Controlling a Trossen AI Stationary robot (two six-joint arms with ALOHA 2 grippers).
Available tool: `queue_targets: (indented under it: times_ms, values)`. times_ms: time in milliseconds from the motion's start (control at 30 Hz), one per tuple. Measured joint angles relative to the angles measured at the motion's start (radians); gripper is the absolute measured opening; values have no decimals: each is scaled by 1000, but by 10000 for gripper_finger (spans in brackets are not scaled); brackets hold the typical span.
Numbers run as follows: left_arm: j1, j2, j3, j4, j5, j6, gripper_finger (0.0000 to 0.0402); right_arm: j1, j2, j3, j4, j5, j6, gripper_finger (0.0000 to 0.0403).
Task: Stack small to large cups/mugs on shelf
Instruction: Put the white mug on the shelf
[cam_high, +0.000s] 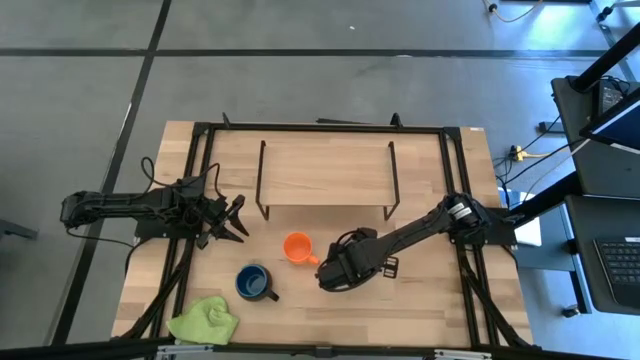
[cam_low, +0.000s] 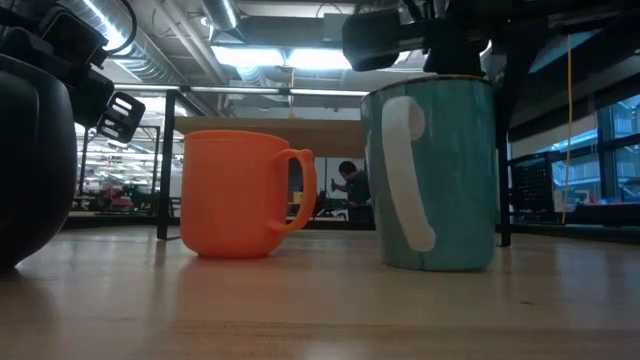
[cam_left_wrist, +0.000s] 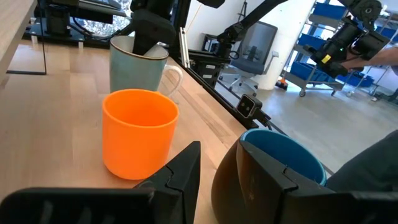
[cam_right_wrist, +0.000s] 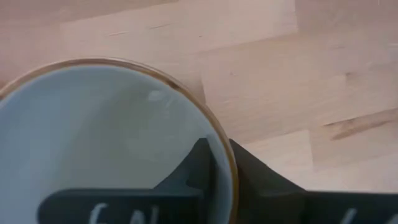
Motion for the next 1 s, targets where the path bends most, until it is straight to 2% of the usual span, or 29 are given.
queue_targets:
  times_ms: [167, 333, 767, 1000]
  values:
    - [0, 0, 0, 0, 0, 0, 99, -1, -1, -3, -5, -1, -3, 46]
    - [0, 0, 0, 0, 0, 0, 99, -2, -33, -5, -9, 11, -18, 29]
    - [0, 0, 0, 0, 0, 0, 99, -3, -175, -4, -105, 59, -56, 29]
    - [0, 0, 0, 0, 0, 0, 99, -33, -268, -3, -100, 63, -148, 29]
